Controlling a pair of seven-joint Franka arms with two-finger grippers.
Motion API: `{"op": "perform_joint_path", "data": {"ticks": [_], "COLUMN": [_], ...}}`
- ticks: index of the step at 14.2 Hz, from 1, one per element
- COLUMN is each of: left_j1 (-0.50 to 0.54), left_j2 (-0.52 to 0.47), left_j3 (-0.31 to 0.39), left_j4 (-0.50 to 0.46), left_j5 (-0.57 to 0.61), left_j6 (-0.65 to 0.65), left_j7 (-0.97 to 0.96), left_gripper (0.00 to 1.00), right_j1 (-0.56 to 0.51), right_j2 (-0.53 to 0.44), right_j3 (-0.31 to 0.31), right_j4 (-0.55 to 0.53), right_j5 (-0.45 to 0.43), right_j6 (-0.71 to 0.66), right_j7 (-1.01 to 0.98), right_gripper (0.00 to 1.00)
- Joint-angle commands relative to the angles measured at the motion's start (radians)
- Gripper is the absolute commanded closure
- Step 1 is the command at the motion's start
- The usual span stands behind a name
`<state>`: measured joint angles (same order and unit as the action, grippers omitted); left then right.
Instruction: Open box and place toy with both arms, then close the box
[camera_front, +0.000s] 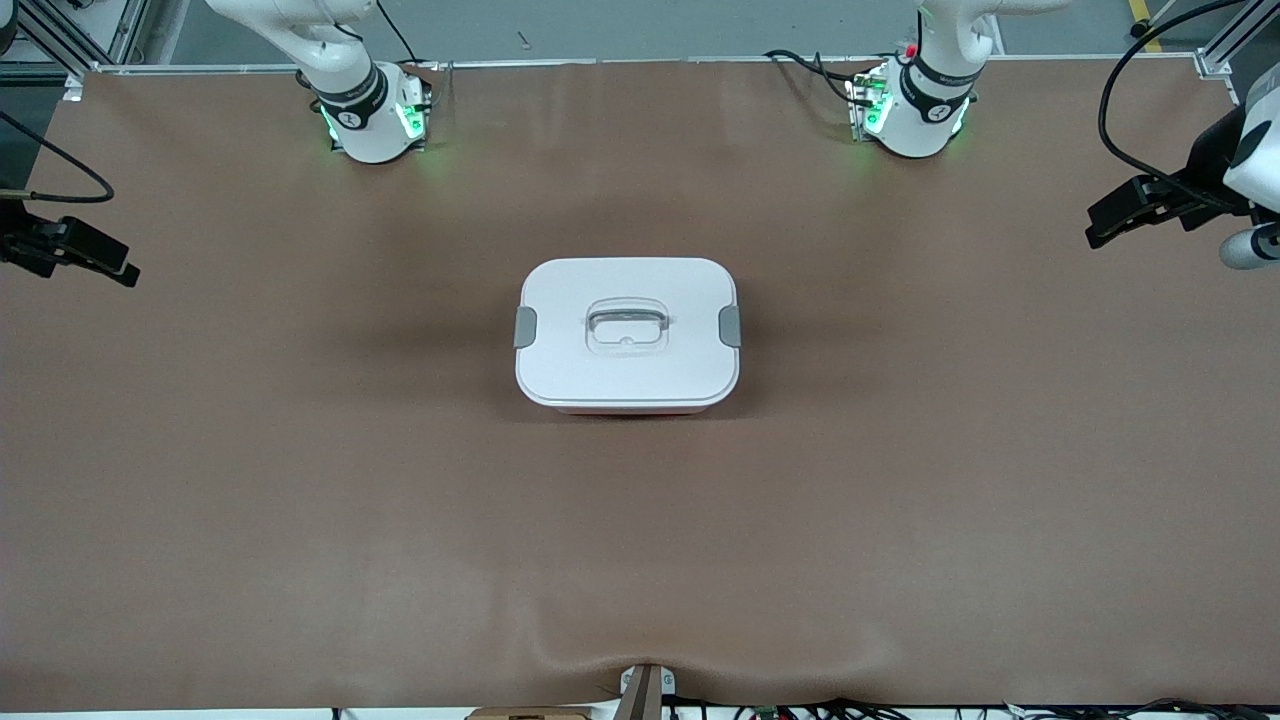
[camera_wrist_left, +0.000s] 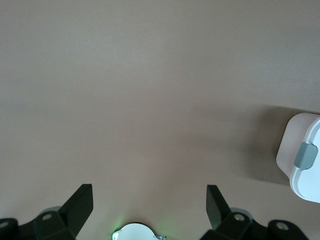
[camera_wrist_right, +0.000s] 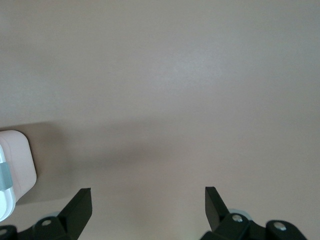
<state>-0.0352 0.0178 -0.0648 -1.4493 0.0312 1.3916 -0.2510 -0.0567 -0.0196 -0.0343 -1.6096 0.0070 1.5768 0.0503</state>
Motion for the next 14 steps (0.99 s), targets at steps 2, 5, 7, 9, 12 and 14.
{"op": "perform_joint_path", "data": {"ticks": [2,5,7,9,12,14], "left_j1": [0.006,0.008,0.009,0.008,0.008,0.008], "left_j2": [-0.025,-0.025,-0.024,-0.018,-0.016,-0.018], "left_j3": [0.003,0.002,0.003,0.000,-0.001,-0.003], "left_j4": [-0.031,-0.031,-0.028,-0.022,-0.017,-0.003], "left_j5": [-0.023,-0.023,-0.023,-0.023,-0.016,-0.019], "left_j6": [0.003,-0.003,-0.005,-0.006,-0.005,-0.006], "left_j7": [0.029,0.032,0.036,0.039,0.070,0.072], "left_gripper": [0.00,0.00,0.00,0.00,0.00,0.00], "right_j1": [-0.015,-0.015,-0.017,-0.018,-0.018,-0.018], "right_j2": [-0.008,-0.008,-0.008,-0.008,-0.008,-0.008], "right_j3": [0.008,0.008,0.008,0.008,0.008,0.008], "right_j4": [0.002,0.000,0.000,-0.001,0.000,0.000], "right_j5": [0.001,0.001,0.001,0.001,0.001,0.001], "right_j6": [-0.009,-0.009,-0.011,-0.011,-0.011,-0.009], "right_j7": [0.005,0.005,0.003,0.005,0.003,0.003], "right_gripper": [0.00,0.00,0.00,0.00,0.00,0.00]}}
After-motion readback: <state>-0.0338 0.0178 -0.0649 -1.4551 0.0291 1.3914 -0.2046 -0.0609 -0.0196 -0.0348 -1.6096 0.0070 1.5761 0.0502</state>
